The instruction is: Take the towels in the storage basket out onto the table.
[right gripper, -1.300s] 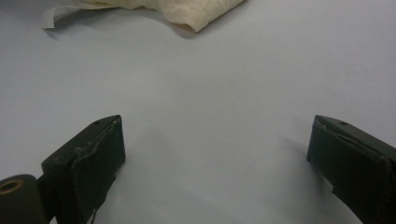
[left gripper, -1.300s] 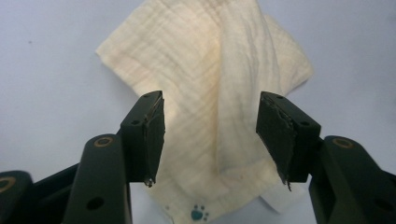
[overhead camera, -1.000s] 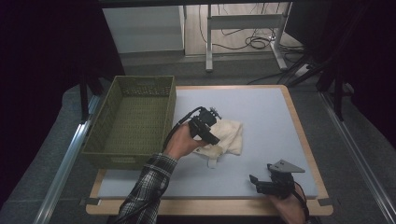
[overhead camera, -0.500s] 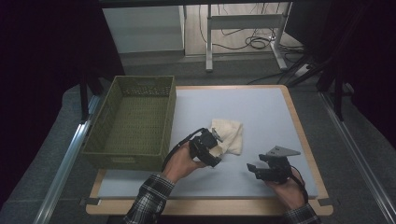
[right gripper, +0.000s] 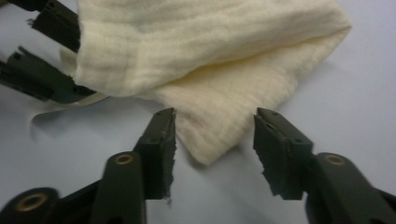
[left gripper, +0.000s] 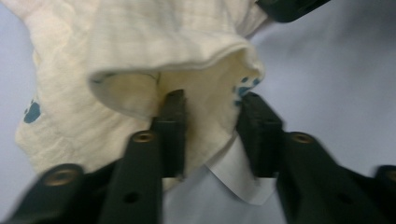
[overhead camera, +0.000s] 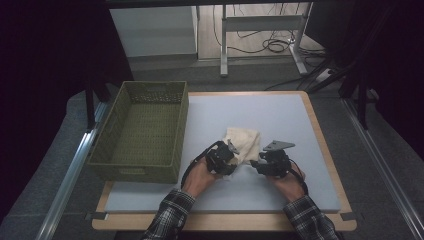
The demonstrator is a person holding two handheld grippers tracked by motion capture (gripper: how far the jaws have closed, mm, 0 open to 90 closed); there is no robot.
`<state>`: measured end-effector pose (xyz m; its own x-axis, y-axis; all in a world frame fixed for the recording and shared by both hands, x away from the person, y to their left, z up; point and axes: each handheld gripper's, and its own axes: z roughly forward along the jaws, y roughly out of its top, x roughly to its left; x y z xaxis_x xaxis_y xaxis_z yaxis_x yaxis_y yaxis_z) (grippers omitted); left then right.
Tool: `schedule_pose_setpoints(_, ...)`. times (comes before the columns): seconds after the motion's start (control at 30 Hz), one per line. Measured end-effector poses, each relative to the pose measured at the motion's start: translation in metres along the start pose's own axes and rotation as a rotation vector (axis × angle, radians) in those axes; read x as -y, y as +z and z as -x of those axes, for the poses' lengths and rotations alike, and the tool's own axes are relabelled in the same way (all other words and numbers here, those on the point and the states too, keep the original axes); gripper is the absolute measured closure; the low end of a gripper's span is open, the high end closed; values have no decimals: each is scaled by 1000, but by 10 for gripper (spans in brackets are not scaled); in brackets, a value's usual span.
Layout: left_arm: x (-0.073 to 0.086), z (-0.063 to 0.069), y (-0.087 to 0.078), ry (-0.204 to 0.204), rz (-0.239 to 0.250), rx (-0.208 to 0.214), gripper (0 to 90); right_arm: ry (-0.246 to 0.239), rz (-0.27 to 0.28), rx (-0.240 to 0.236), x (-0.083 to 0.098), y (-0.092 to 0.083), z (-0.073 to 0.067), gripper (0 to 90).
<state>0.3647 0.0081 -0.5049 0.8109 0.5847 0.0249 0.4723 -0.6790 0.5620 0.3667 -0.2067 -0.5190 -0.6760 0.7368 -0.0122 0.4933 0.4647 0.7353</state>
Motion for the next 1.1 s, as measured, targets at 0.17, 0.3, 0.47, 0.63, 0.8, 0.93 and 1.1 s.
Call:
schedule_pose_setpoints(0.17,1,-8,-4,-42,46,40,882,-45,-21,35,-5,7,-9,846)
schedule_pose_setpoints(0.3,-3,-14,-26,-65,124,15,883,-18,3,-5,-6,-9,-3,875)
schedule_pose_setpoints(0.47,-7,-19,-45,-75,164,-18,884,-17,31,-16,-8,-36,4,874)
schedule_pose_setpoints(0.63,-13,-28,-69,-87,189,-66,883,-41,42,53,-9,-82,25,873)
schedule_pose_setpoints(0.8,-24,-49,-74,-174,178,-135,882,0,44,110,-8,-99,53,867)
schedule_pose_setpoints(0.93,-27,-70,-46,-247,93,-188,673,68,15,154,0,-87,82,707)
schedule_pose_setpoints(1.1,-18,-68,-38,-248,99,-176,575,72,27,165,13,-93,87,612)
